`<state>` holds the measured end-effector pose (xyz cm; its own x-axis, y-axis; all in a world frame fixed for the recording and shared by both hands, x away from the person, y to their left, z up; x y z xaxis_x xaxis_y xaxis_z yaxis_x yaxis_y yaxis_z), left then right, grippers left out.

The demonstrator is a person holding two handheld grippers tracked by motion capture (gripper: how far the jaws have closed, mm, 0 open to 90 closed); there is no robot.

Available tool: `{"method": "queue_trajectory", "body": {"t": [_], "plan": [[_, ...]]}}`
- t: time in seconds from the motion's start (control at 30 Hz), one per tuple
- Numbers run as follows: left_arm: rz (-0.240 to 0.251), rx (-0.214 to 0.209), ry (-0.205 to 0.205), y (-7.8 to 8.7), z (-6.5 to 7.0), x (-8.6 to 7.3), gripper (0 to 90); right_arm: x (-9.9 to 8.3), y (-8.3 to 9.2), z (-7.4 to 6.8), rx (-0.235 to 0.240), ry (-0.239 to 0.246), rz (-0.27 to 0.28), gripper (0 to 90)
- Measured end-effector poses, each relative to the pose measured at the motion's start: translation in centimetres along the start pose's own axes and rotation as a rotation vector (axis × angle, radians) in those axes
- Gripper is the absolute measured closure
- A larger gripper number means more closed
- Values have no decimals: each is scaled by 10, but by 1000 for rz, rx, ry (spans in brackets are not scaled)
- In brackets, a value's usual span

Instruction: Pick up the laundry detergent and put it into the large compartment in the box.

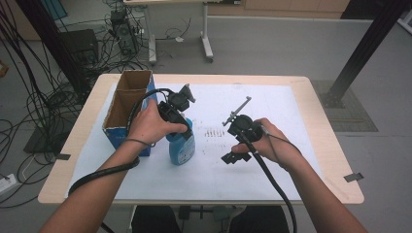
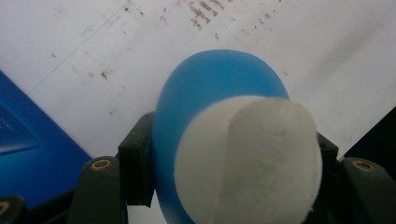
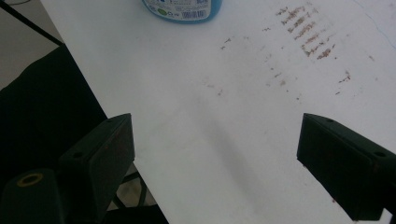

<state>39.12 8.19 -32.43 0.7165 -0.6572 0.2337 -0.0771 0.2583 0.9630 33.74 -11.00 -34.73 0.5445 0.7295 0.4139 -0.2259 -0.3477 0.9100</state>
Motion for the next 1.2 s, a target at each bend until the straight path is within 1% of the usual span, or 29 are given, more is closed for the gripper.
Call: {"method": "queue_trajectory", "body": {"t": [0.6, 0.77, 0.83, 1.2], "plan": [[5, 4, -3, 0, 0, 0, 375, 0, 1, 0, -2, 0, 0, 107], [5, 4, -4, 0, 0, 0, 375, 0, 0, 0, 2, -12, 2, 107], [5, 5, -4, 0, 0, 0, 375, 0, 1, 1, -1, -4, 2, 107], [4, 1, -4, 0, 0, 0, 375, 1, 0, 0, 2, -9, -1, 107]]}}
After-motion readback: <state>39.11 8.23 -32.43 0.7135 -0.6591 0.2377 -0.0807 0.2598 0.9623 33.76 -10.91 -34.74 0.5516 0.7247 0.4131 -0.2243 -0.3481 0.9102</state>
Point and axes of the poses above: each handheld gripper's, and its own axes: y roughly backward along the jaws, x roughly out of its top, z roughly to its right, the point moved 4 cm from there along -y, roughly forward along the jaws, and after that the axes turned 5 degrees about -x, right-handed, at the moved point
